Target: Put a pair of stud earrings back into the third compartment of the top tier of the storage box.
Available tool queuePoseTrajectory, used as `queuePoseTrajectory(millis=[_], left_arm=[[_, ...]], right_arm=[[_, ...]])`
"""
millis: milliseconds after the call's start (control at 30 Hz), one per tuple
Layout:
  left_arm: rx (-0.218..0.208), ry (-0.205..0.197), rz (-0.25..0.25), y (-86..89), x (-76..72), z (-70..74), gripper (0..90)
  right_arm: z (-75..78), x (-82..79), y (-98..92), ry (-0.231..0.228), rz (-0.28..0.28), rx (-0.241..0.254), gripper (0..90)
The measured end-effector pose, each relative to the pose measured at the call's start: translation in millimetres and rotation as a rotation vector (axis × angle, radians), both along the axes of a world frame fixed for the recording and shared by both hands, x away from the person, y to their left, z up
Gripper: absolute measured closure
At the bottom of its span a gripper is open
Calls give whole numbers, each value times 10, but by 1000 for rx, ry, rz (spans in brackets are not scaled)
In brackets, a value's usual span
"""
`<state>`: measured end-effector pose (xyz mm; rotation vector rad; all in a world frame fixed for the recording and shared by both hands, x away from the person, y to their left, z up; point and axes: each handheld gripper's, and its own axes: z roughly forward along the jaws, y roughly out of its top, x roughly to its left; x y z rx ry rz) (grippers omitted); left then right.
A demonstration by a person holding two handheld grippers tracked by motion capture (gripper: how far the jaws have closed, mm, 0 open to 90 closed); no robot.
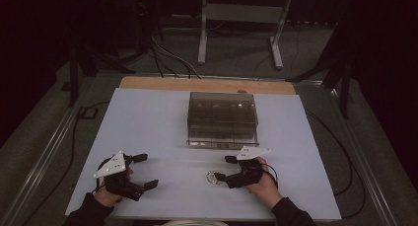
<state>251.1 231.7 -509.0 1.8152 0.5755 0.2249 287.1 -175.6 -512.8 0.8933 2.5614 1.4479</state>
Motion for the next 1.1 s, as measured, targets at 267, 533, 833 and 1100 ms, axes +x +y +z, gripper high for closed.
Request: queuePoseTrajectory(millis=[267, 533, 833, 1100], left_arm=[[-6, 1, 0, 4, 3, 3, 4], [-1, 3, -3, 3, 2, -3, 5], [-3, 4, -4, 3, 3, -3, 5], [0, 5, -7, 1, 1, -5, 5]], right_arm=[[-17, 48, 7, 13, 4, -70, 616], [-94, 77, 65, 19, 25, -143, 744], [-125, 84, 159, 4, 55, -195, 794], [-115, 82, 159, 15, 65, -190, 854]])
